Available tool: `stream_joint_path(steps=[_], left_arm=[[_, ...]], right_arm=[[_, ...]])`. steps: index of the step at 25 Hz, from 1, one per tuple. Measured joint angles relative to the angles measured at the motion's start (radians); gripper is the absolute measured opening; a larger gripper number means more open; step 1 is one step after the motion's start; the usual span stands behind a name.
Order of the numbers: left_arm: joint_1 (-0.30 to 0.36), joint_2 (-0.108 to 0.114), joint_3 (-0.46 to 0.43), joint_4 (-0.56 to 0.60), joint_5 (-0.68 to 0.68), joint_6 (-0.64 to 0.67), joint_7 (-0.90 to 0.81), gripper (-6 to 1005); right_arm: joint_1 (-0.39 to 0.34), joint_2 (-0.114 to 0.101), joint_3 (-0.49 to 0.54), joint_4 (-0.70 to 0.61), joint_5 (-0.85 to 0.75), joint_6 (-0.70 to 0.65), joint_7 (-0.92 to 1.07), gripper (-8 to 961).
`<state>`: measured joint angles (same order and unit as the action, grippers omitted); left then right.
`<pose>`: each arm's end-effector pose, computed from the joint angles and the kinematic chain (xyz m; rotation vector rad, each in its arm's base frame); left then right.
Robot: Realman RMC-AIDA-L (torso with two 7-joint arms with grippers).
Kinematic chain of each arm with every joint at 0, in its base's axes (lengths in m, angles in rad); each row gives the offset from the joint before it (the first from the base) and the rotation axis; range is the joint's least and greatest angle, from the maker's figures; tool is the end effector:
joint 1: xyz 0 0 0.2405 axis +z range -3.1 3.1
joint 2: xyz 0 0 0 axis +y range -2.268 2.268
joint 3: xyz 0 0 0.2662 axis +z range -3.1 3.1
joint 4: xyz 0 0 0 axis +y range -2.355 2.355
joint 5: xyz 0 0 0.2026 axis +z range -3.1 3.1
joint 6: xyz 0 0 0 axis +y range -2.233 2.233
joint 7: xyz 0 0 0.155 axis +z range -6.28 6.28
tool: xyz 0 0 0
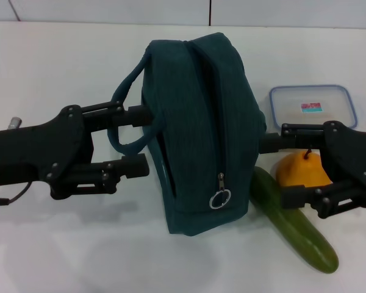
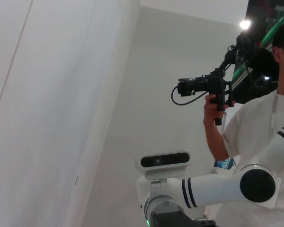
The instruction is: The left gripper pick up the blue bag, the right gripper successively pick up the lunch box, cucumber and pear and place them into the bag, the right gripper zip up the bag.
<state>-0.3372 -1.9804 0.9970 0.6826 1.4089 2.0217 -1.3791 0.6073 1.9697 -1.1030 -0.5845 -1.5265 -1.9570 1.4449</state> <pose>-0.2331 0.2523 0.0434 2.7551 0.3793 1.4029 0.1810 0.2968 0.0090 2.6664 -0.2953 -1.0572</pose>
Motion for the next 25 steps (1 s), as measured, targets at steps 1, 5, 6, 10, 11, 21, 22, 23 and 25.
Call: stream_joint_path(steps=[1, 5, 6, 10, 11, 21, 22, 23, 25], left_arm=[[0.0, 0.0, 0.0, 0.0, 0.0, 0.0, 0.0, 772], [0.0, 0.0, 0.0, 0.0, 0.001, 0.0, 0.0, 767], [0.0, 0.0, 0.0, 0.0, 0.001, 0.0, 0.0, 766], [0.0, 0.0, 0.0, 0.0, 0.001, -0.001, 0.0, 761], [-0.001, 0.0, 0.0, 0.0, 0.001, -0.001, 0.001, 760], [-0.022, 0.001, -0.085, 0.042, 0.022, -0.055, -0.148, 748], [-0.027, 0.002, -0.112, 0.067, 0.039, -0.08, -0.215, 747], [-0.033, 0.003, -0.142, 0.097, 0.062, -0.104, -0.281, 746], [-0.048, 0.005, -0.192, 0.16, 0.109, -0.149, -0.404, 744]], right_arm=[[0.0, 0.0, 0.0, 0.0, 0.0, 0.005, 0.0, 883], [0.0, 0.0, 0.0, 0.0, -0.002, 0.014, 0.0, 879], [0.0, 0.0, 0.0, 0.0, -0.003, 0.014, 0.0, 878], [0.003, 0.001, 0.0, 0.0, -0.009, 0.021, 0.0, 874], [0.004, 0.001, 0.0, 0.0, -0.01, 0.023, 0.0, 873], [-0.003, 0.002, 0.012, 0.0, -0.005, 0.03, -0.011, 864], [-0.006, 0.0, 0.013, 0.0, -0.005, 0.031, -0.012, 863], [-0.009, -0.001, 0.013, 0.0, -0.005, 0.034, -0.013, 862], [-0.022, -0.006, 0.013, 0.0, -0.004, 0.045, -0.018, 860]])
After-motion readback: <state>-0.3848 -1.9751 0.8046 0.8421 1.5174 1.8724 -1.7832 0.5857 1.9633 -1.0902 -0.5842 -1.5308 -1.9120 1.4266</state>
